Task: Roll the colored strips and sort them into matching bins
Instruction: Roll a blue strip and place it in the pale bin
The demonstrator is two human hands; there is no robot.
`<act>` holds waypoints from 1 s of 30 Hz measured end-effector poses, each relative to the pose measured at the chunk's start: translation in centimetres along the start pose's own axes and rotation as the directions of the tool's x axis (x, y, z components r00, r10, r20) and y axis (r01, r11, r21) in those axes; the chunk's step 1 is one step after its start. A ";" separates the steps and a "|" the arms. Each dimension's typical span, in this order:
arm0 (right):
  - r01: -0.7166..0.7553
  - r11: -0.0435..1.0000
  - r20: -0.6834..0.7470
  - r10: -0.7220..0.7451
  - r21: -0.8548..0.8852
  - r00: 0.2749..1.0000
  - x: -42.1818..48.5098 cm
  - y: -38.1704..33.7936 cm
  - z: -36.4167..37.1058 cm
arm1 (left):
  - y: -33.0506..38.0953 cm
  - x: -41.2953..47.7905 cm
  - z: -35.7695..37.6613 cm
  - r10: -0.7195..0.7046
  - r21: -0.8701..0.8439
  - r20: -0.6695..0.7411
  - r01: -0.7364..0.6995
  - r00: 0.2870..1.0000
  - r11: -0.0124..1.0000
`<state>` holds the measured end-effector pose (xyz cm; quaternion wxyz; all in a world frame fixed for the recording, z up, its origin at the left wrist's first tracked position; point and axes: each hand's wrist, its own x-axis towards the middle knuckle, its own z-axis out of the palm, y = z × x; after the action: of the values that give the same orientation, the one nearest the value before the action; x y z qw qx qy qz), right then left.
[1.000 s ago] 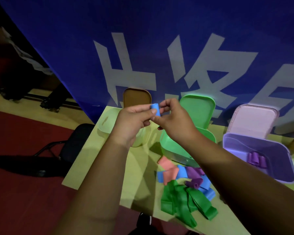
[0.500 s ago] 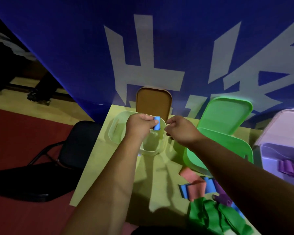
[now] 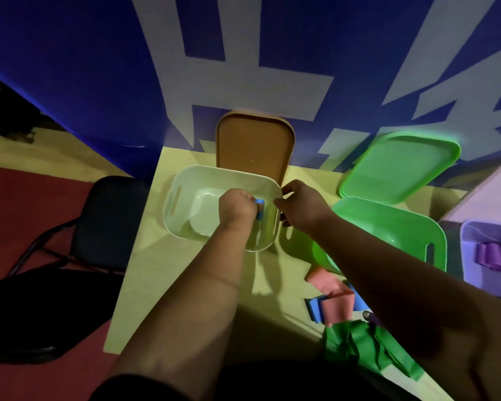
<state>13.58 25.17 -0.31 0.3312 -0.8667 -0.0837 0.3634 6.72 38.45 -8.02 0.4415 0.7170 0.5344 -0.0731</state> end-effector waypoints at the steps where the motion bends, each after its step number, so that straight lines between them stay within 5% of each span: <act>1: -0.001 1.000 0.004 0.001 0.004 1.000 0.0 0.0 0.0 | -0.1 0.4 0.4 -0.002 0.010 -0.002 0.002 1.000 1.000; 23: -0.020 0.997 0.079 0.014 0.076 0.997 -0.7 -0.2 -1.2 | 0.1 1.1 1.9 0.042 0.239 0.001 -0.041 0.999 0.970; 30: 0.028 0.999 0.092 -0.030 0.026 0.995 -2.9 -0.9 -3.0 | 1.9 -1.6 -0.9 0.047 0.131 -0.050 -0.040 0.998 0.991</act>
<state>13.67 23.22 3.48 0.3428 -0.8437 -0.1072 0.3991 7.29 37.95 -5.51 0.3810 0.7575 0.5242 -0.0789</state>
